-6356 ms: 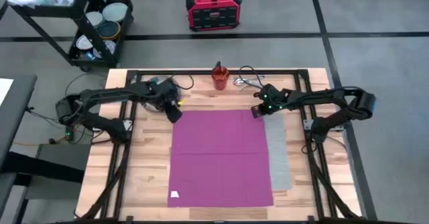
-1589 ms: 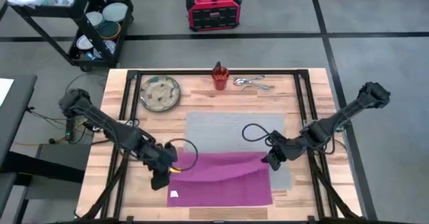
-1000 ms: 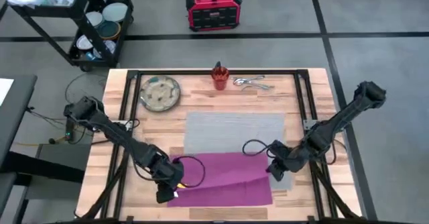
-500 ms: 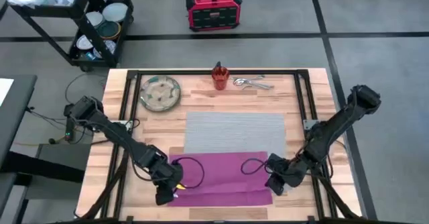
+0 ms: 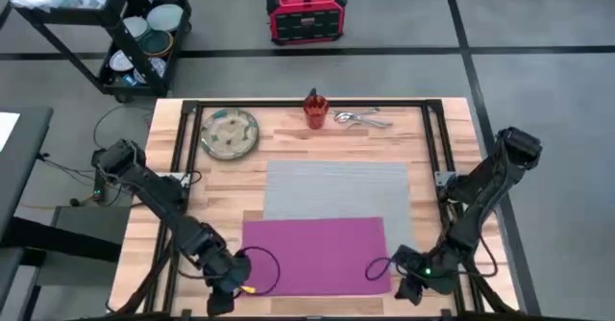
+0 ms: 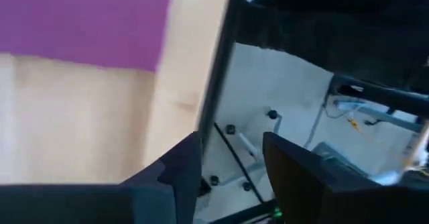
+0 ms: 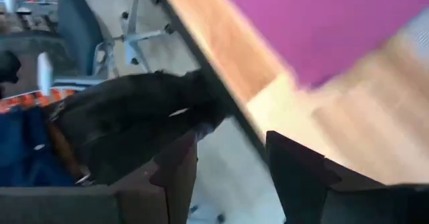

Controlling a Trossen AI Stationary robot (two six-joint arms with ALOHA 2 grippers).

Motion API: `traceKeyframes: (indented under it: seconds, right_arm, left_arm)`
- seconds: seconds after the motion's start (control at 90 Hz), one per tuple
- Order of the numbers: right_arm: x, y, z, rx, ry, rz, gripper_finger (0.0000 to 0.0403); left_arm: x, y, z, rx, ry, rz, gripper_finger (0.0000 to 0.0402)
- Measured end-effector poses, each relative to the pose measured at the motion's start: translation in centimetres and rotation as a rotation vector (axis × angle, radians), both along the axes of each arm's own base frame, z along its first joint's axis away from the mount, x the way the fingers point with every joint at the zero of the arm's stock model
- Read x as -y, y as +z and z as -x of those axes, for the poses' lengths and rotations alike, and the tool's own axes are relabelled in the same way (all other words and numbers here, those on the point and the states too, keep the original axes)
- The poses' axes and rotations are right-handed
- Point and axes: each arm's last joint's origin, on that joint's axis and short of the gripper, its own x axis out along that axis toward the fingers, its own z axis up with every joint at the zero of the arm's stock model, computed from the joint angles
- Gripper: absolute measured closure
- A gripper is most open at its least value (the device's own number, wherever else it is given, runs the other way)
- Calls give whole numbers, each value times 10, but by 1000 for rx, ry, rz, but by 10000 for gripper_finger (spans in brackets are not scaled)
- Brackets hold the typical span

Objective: Set table place
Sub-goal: Fold the pink table napkin

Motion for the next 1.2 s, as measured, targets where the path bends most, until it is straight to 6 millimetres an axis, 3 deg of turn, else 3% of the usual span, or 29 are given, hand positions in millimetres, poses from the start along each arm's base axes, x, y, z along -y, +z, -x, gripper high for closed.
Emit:
traceKeyframes:
  seconds: [0.256,0.5,0.644,0.922,1.2]
  right_arm:
    - [-20,-9,7,13,-72,-96,239]
    - [-10,-13,-4,101,-236,-1,239]
    - [7,-21,-15,86,-330,139,239]
    - [54,-36,-38,-56,-509,377,239]
    - [90,-41,-56,-172,-503,514,239]
  left_arm:
    - [15,3,10,-10,7,54,257]
    - [9,3,2,100,44,-9,257]
    - [-11,-2,-12,185,128,-185,257]
    - [-70,-9,-38,280,343,-625,257]
    - [-120,-17,-57,236,365,-754,257]
